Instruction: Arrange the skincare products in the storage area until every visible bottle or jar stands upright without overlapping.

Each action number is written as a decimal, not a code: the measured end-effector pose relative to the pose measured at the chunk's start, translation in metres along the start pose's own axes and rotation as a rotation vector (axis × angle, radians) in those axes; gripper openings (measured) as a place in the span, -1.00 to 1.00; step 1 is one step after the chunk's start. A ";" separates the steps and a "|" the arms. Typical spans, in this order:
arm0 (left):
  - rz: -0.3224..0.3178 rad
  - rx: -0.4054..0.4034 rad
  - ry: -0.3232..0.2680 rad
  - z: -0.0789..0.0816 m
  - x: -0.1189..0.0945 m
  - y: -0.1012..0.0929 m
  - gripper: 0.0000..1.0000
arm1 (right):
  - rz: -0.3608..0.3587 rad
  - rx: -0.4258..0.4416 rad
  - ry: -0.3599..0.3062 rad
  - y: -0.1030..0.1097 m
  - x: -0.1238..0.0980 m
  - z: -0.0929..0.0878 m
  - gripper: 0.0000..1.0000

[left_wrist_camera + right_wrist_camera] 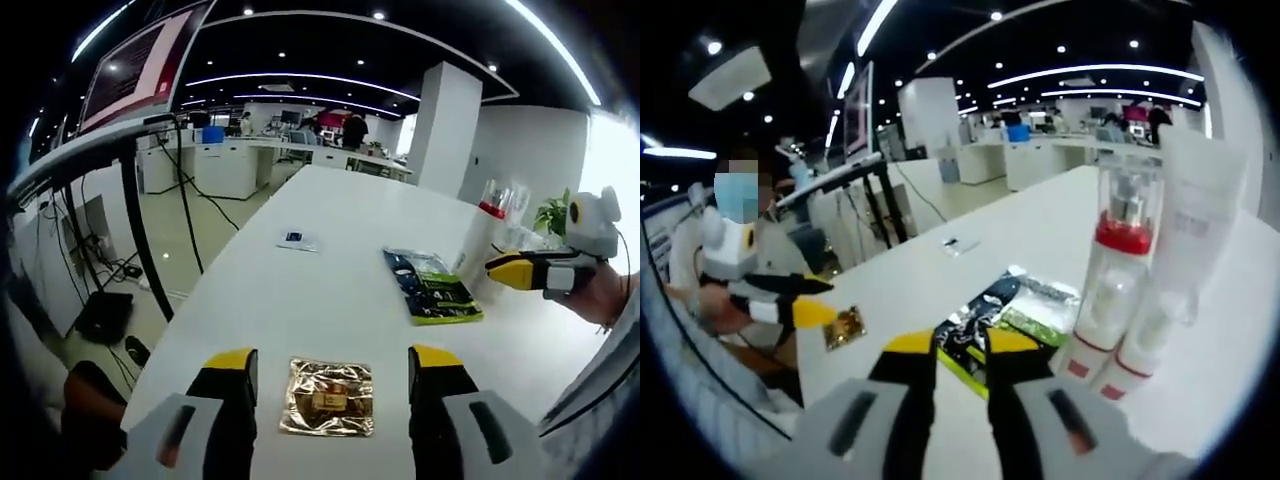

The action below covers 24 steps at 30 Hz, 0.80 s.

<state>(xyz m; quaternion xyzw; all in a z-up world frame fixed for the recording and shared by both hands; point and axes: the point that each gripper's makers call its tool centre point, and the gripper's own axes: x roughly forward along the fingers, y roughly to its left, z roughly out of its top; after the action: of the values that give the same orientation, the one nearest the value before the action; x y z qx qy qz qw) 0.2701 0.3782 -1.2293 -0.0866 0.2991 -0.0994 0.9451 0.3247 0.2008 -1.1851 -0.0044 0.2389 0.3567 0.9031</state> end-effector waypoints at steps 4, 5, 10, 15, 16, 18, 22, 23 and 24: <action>0.007 0.016 -0.014 0.002 0.000 0.001 0.27 | -0.003 0.005 0.009 -0.001 0.000 -0.003 -0.65; 0.006 0.016 -0.013 0.002 0.000 0.001 0.28 | -0.002 0.005 0.008 -0.001 -0.001 -0.003 -0.65; 0.008 0.024 0.006 -0.005 0.001 0.002 0.30 | -0.004 0.009 0.021 -0.001 -0.002 -0.006 -0.64; 0.005 0.035 0.013 -0.011 0.000 0.003 0.38 | -0.001 -0.001 0.022 0.001 -0.002 -0.005 -0.64; 0.006 0.036 0.015 -0.012 0.000 0.003 0.39 | -0.001 -0.004 0.025 0.001 -0.002 -0.005 -0.64; 0.007 0.042 0.018 -0.013 0.000 0.004 0.40 | -0.003 -0.004 0.028 0.001 -0.002 -0.007 -0.64; 0.010 0.064 0.023 -0.016 0.001 0.004 0.45 | -0.011 0.014 0.036 0.000 -0.004 -0.011 -0.64; 0.012 0.068 0.022 -0.016 0.001 0.004 0.46 | -0.012 0.013 0.043 0.000 -0.005 -0.012 -0.64; 0.014 0.070 0.019 -0.016 0.002 0.005 0.46 | -0.011 0.009 0.047 0.000 -0.005 -0.013 -0.64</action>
<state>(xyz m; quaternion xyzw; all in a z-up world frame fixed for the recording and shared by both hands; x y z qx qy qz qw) 0.2630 0.3813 -1.2440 -0.0507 0.3051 -0.1042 0.9452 0.3156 0.1947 -1.1946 -0.0102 0.2618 0.3503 0.8993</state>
